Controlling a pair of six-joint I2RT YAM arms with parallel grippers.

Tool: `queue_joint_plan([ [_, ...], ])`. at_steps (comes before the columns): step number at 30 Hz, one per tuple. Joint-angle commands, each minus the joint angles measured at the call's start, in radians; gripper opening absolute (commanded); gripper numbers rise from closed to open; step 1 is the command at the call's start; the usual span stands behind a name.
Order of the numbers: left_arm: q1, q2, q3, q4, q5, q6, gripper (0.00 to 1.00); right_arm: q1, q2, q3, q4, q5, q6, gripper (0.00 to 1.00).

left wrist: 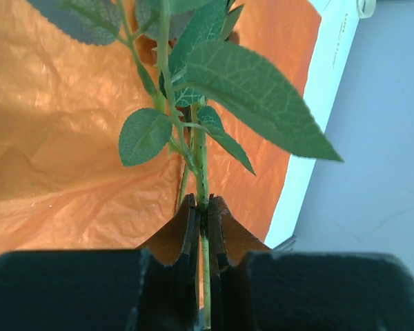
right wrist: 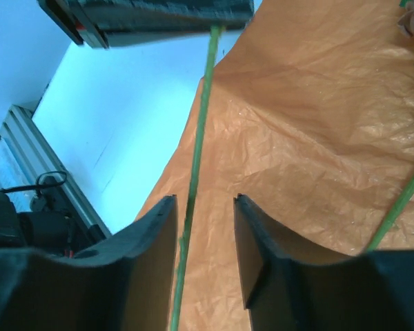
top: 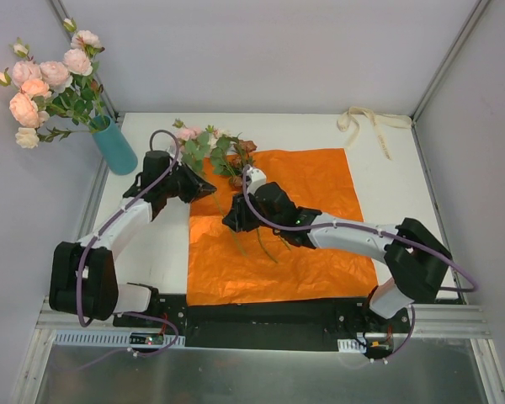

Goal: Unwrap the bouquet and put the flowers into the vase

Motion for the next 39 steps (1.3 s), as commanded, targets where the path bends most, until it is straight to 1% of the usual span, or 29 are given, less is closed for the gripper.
queue_joint_plan([
  [1,-0.01,-0.092,0.141,-0.075,-0.093,0.155,0.0,0.006,-0.083,-0.016,0.032,0.031,0.018,0.53],
  [2,-0.01,-0.104,0.167,-0.095,-0.119,0.186,0.0,0.006,-0.094,-0.027,0.032,0.07,0.018,0.6],
  [3,-0.01,-0.113,0.206,-0.115,-0.14,0.212,0.0,0.007,-0.103,-0.034,0.032,0.077,0.018,0.66],
  [7,-0.01,-0.13,0.353,-0.185,-0.263,0.369,0.0,0.006,-0.148,-0.073,0.032,0.109,0.004,0.99],
  [9,-0.01,-0.135,0.42,-0.201,-0.347,0.461,0.0,0.007,-0.171,-0.091,0.032,0.126,-0.008,0.99],
  [11,-0.01,-0.135,0.48,-0.199,-0.473,0.543,0.0,0.006,-0.191,-0.108,0.034,0.138,-0.016,0.99],
  [15,-0.01,-0.09,0.621,-0.158,-0.694,0.776,0.0,0.004,-0.218,-0.13,0.031,0.149,-0.028,0.99],
  [17,-0.008,-0.067,0.654,-0.065,-0.792,0.891,0.0,0.004,-0.229,-0.136,0.031,0.155,-0.034,0.99],
  [20,0.001,-0.038,0.657,0.193,-0.886,1.07,0.0,0.004,-0.235,-0.14,0.031,0.156,-0.044,0.99],
  [22,0.029,-0.012,0.672,0.294,-0.892,1.137,0.0,0.004,-0.237,-0.14,0.031,0.16,-0.05,0.99],
  [23,0.05,0.006,0.689,0.316,-0.883,1.152,0.0,0.003,-0.237,-0.142,0.031,0.163,-0.051,0.99],
  [26,0.118,0.063,0.761,0.345,-0.872,1.14,0.0,0.003,-0.231,-0.14,0.032,0.167,-0.054,0.99],
  [30,0.223,0.109,0.823,0.368,-0.846,1.086,0.0,0.0,-0.22,-0.136,0.032,0.153,-0.059,0.99],
  [32,0.257,0.126,0.843,0.376,-0.836,1.077,0.0,-0.002,-0.217,-0.133,0.031,0.15,-0.065,0.99],
  [36,0.285,0.154,0.844,0.413,-0.799,1.092,0.0,-0.005,-0.205,-0.124,0.031,0.152,-0.07,0.99],
  [39,0.296,0.175,0.826,0.48,-0.8,1.128,0.0,-0.008,-0.195,-0.117,0.031,0.144,-0.076,0.99],
])
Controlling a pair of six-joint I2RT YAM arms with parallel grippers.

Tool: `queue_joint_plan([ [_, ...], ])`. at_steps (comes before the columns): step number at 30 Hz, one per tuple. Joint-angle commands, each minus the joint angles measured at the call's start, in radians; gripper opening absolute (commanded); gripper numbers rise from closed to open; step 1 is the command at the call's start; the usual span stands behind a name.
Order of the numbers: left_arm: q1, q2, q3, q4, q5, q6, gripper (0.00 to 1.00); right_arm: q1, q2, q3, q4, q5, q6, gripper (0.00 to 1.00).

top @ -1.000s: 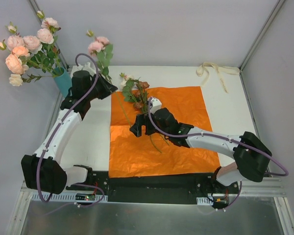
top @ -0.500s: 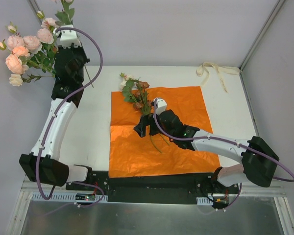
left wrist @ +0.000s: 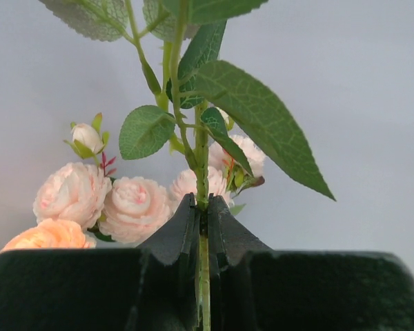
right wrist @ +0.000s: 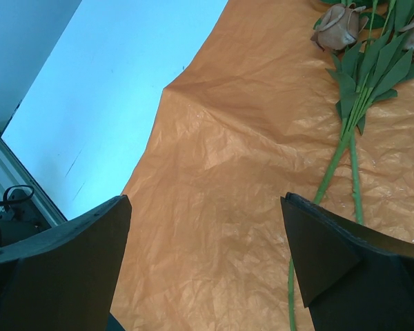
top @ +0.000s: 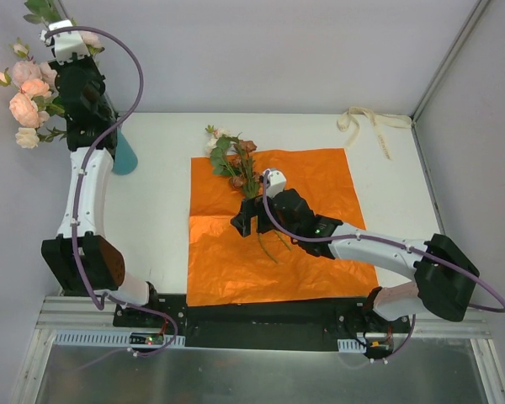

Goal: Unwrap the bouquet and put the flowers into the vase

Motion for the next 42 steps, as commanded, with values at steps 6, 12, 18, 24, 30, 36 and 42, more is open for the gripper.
queue_joint_plan([
  [6,0.061,0.077,0.004,0.24,0.051,0.01,0.0,-0.011,0.006,0.023,0.032,-0.023,-0.033,0.99],
  [12,0.07,0.135,-0.042,0.291,0.074,0.026,0.0,-0.021,-0.001,0.023,0.029,-0.034,-0.048,0.99],
  [18,0.072,0.186,-0.084,0.308,0.072,0.032,0.0,-0.034,-0.002,0.028,0.02,-0.045,-0.047,0.99],
  [24,0.072,0.167,-0.093,0.169,-0.006,-0.035,0.08,-0.046,-0.001,0.04,-0.014,-0.023,-0.022,0.99],
  [30,0.07,0.103,-0.115,-0.035,-0.03,-0.142,0.33,-0.049,-0.004,0.058,-0.043,-0.032,0.002,0.99],
  [36,0.072,0.037,-0.084,-0.285,0.006,-0.263,0.41,-0.051,-0.022,0.066,-0.085,0.007,0.057,0.99],
  [42,0.069,-0.087,-0.087,-0.505,0.17,-0.381,0.66,-0.057,-0.001,0.097,-0.164,0.078,0.145,0.98],
])
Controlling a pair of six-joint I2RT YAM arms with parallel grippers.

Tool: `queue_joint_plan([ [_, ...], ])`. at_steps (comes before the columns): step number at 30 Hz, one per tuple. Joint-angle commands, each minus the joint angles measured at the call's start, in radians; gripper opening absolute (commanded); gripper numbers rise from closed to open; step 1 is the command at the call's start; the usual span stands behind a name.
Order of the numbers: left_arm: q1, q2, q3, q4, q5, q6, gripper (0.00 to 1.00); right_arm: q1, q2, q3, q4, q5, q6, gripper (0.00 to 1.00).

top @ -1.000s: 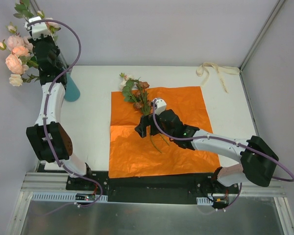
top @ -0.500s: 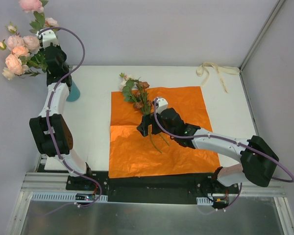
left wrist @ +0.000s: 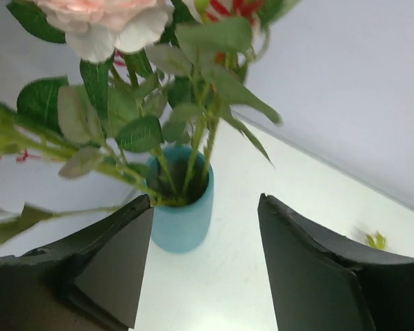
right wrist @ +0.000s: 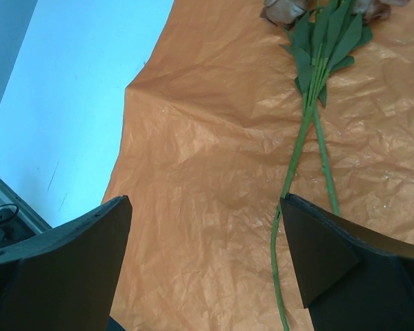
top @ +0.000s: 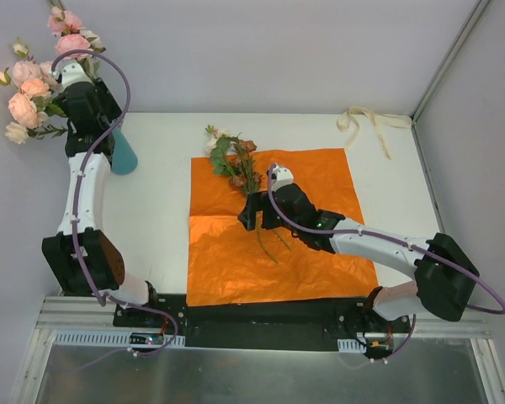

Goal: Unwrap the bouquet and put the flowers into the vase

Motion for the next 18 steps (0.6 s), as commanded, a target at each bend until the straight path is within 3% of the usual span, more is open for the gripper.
queue_joint_plan([
  [1,-0.001,-0.142,0.023,-0.201,0.162,-0.141,0.71,-0.012,-0.002,0.072,-0.065,0.066,0.091,0.97],
  [6,-0.002,-0.266,-0.035,-0.319,0.363,-0.204,0.91,-0.032,0.024,0.074,-0.1,0.106,0.149,0.92],
  [9,-0.002,-0.331,-0.082,-0.356,0.489,-0.248,0.96,-0.055,0.043,0.081,-0.12,0.102,0.188,0.86],
  [18,-0.071,-0.389,-0.331,-0.368,0.828,-0.46,0.99,-0.108,0.149,0.123,-0.129,0.053,0.218,0.6],
])
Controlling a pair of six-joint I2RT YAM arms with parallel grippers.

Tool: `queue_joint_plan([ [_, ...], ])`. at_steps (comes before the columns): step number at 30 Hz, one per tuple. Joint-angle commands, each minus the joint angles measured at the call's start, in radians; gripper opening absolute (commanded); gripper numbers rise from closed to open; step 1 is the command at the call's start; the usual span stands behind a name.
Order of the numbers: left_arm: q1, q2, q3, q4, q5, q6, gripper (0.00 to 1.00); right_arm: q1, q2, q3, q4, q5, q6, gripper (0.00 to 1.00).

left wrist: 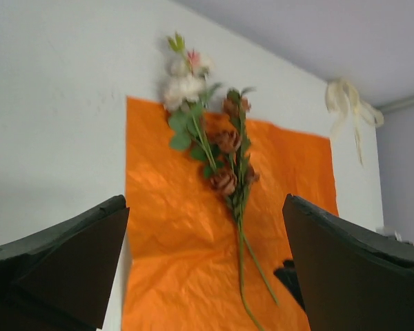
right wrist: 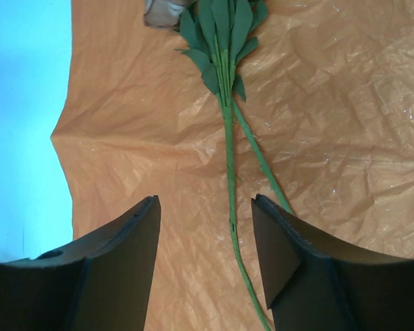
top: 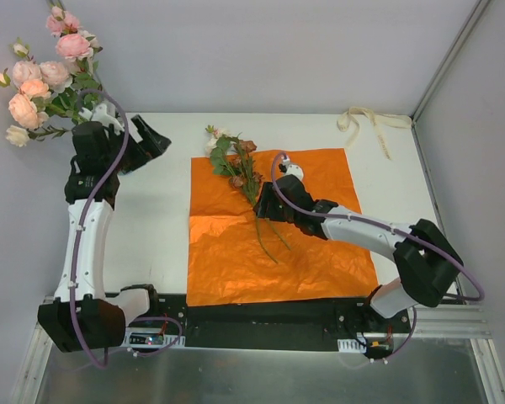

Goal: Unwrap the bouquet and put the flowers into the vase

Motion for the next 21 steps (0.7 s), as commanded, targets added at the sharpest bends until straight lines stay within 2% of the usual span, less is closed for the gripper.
queue_joint_plan([
  [1,-0.03,0.022,-0.122,-0.039,0.23,-0.121,0.99,-0.01,0.053,0.068,-0.004,-0.018,0.022,0.57],
  [5,-0.055,0.019,-0.208,-0.039,0.243,-0.111,0.99,-0.016,0.132,0.115,-0.019,-0.032,0.0,0.45],
  [14,-0.09,0.028,-0.324,-0.041,0.209,-0.051,0.99,-0.021,0.289,0.246,-0.112,0.003,-0.026,0.39],
  [21,-0.092,0.064,-0.309,-0.041,0.267,-0.062,0.99,-0.021,0.359,0.281,-0.138,0.019,-0.026,0.35],
])
